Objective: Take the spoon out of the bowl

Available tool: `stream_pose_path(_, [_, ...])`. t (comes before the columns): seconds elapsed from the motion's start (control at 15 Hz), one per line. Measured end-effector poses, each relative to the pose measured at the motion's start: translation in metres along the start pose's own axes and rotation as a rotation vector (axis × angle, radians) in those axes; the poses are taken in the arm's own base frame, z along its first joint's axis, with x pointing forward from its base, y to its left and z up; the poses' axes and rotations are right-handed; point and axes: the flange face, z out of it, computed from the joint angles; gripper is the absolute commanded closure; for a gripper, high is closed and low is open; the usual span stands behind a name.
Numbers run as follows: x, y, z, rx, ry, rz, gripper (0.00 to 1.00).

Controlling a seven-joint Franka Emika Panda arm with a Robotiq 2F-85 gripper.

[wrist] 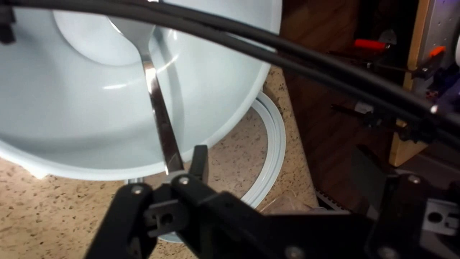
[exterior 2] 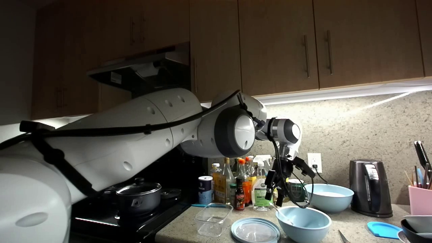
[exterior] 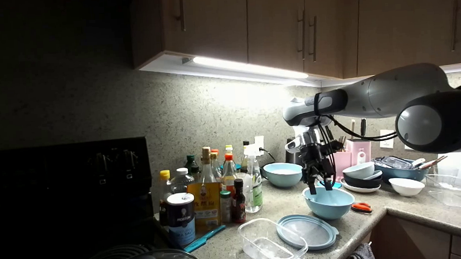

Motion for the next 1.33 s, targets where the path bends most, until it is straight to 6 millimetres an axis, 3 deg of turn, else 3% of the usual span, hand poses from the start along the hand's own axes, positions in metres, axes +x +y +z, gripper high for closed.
stream_pose_path(0.27, [0.003, 0.005, 0.014, 0.032, -0.003, -0.040, 0.00])
stream_pose_path(0.6, [0.032, 0.001, 0.008, 0.012, -0.021, -0.076, 0.00])
stream_pose_path(0.93, [0.034, 0.003, 0.012, 0.016, -0.024, -0.076, 0.00])
stream_pose_path(1.33, [0.043, 0.008, -0.006, -0.087, 0.061, -0.038, 0.00])
